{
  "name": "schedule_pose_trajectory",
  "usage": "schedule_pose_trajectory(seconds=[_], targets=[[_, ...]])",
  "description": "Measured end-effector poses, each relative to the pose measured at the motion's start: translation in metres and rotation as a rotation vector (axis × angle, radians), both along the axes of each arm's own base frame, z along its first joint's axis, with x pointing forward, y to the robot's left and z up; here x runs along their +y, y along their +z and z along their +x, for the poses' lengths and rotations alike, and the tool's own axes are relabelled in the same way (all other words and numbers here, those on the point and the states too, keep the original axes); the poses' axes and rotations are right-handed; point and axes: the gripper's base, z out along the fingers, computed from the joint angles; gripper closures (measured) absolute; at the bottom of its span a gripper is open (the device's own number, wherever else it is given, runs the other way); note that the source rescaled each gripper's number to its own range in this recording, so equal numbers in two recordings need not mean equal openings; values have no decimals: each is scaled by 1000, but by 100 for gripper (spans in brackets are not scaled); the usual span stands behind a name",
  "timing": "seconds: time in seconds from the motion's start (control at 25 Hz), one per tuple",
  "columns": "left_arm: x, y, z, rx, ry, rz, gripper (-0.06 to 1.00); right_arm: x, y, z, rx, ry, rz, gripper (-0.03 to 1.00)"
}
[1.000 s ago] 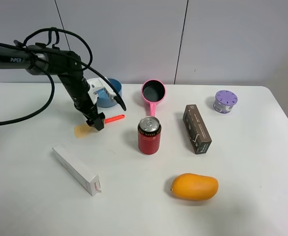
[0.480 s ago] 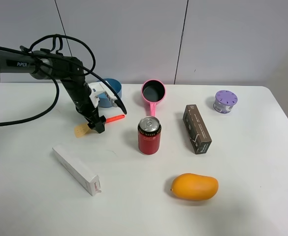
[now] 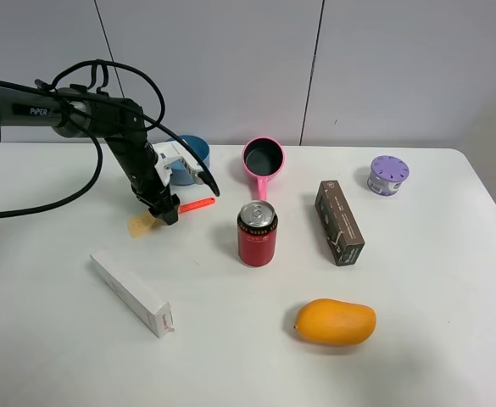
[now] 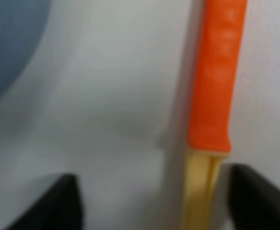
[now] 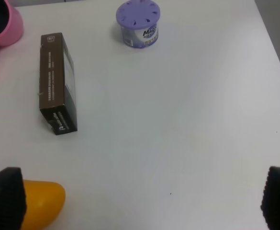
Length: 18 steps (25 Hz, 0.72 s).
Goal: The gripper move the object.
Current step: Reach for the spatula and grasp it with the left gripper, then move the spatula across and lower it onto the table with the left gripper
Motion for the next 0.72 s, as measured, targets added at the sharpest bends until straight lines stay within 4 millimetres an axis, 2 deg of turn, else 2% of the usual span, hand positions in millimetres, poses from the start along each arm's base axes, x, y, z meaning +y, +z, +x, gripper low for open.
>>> schedule_pose_trajectory(seconds=[0.12,0.2,0.24,0.52,0.72], targets=[[1,0,-2,23,-5,8,77,0,0,0,0,0,0,-3],[1,0,-3,41,1,10,91,0,0,0,0,0,0,-3],[1,1,-3,48,14,9,93,0,0,0,0,0,0,-3],[1,1,-6,96,102,-1,94,0,0,0,0,0,0,-3],[2,13,-12,138,129,4,94,0,0,0,0,0,0,-3]])
